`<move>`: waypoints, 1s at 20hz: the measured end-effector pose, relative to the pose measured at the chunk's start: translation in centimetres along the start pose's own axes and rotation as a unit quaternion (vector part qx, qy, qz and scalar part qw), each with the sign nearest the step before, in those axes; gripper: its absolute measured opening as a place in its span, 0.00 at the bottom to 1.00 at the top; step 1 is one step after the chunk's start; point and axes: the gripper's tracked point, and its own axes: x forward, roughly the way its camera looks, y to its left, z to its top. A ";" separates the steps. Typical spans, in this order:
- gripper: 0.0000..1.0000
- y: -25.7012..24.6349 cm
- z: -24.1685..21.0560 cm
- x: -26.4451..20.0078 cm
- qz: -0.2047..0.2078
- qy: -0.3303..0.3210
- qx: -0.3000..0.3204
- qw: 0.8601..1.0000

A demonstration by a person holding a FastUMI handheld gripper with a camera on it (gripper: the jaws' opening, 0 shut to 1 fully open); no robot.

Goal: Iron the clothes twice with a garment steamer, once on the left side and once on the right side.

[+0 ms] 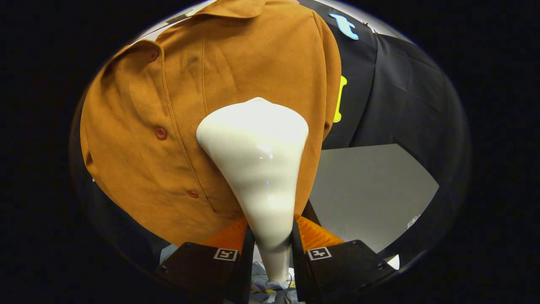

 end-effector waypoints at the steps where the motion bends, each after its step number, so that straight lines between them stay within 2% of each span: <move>1: 0.45 0.1 -0.7 0.3 0.002 0.008 0.001 1.000; 14: 0.45 -0.6 -8.1 2.4 0.001 0.083 0.005 0.997; 16: 0.45 -1.1 -7.6 1.4 -0.006 0.077 0.009 0.997; 20: 0.45 -0.9 -2.9 -2.9 -0.011 0.008 0.009 1.000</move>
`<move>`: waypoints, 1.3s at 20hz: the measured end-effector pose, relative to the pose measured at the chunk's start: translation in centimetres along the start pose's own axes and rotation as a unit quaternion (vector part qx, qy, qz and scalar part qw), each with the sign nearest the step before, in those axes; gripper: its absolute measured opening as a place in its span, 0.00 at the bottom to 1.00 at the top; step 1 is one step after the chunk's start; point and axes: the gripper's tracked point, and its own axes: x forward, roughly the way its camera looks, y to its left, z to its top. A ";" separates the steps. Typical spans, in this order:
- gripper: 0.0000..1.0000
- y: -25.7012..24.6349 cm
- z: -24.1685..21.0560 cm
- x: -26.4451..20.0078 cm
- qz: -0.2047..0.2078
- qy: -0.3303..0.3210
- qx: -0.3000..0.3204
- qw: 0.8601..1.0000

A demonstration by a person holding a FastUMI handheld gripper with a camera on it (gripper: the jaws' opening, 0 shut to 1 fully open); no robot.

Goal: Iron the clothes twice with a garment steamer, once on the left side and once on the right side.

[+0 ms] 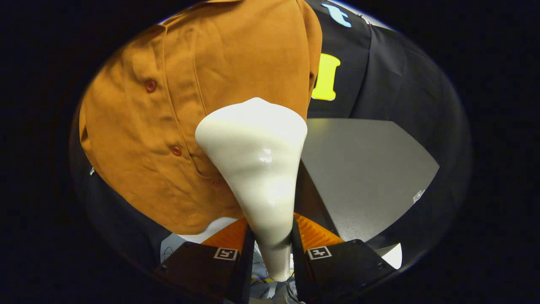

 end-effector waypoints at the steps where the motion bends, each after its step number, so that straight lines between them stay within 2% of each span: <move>1: 0.45 0.5 1.3 -1.1 0.005 -0.017 0.001 1.000; 4: 0.45 2.9 4.9 -4.1 0.021 -0.068 -0.002 0.997; 7: 0.45 7.0 7.3 -6.6 0.058 -0.103 -0.015 0.993; 14: 0.45 14.2 8.6 -9.5 0.115 -0.132 -0.047 0.983; 17: 0.45 16.3 8.6 -9.3 0.115 -0.130 -0.058 0.983; 26: 0.45 17.1 6.7 -5.2 0.057 -0.091 -0.069 0.992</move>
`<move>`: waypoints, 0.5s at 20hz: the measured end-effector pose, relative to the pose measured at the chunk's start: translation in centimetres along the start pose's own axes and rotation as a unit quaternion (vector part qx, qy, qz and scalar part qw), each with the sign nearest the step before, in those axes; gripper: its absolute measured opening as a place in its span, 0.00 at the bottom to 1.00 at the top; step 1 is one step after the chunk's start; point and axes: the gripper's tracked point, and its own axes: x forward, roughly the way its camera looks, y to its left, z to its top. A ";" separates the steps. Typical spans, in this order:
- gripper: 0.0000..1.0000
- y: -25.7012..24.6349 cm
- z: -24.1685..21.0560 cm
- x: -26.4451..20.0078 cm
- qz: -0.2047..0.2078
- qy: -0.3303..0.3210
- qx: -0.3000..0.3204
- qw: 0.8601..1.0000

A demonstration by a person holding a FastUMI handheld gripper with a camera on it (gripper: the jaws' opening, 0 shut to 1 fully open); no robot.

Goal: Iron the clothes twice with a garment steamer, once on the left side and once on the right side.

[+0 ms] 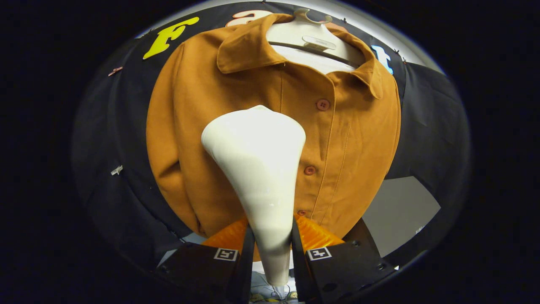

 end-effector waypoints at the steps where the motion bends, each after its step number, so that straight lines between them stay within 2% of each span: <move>1: 0.45 0.1 -0.5 0.5 -0.003 0.006 -0.001 1.000; 10: 0.45 0.9 -5.1 3.3 -0.008 0.067 -0.007 0.998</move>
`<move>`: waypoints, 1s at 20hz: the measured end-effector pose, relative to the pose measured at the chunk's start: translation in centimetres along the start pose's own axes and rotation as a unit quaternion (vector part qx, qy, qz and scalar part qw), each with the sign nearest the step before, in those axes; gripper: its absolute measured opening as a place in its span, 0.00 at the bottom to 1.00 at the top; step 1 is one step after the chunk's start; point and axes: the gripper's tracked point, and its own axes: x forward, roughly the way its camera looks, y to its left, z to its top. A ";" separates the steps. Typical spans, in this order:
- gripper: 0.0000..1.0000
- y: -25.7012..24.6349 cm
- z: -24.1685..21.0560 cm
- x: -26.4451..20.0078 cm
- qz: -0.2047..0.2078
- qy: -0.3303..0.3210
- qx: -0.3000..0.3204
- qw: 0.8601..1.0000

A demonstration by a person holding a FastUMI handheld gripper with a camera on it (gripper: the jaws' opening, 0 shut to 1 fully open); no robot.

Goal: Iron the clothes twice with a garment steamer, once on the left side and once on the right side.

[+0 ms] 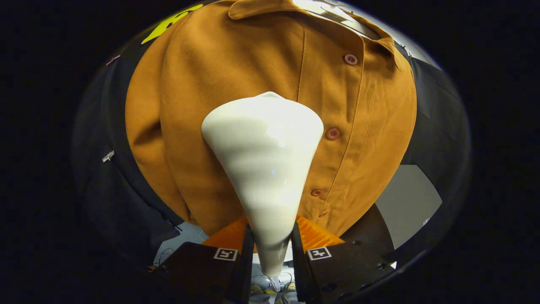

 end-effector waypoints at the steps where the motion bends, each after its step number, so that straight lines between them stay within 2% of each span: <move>1: 0.45 -0.2 -0.4 0.2 -0.001 0.005 0.000 1.000; 20: 0.45 0.1 -9.4 3.3 0.018 0.119 0.008 0.993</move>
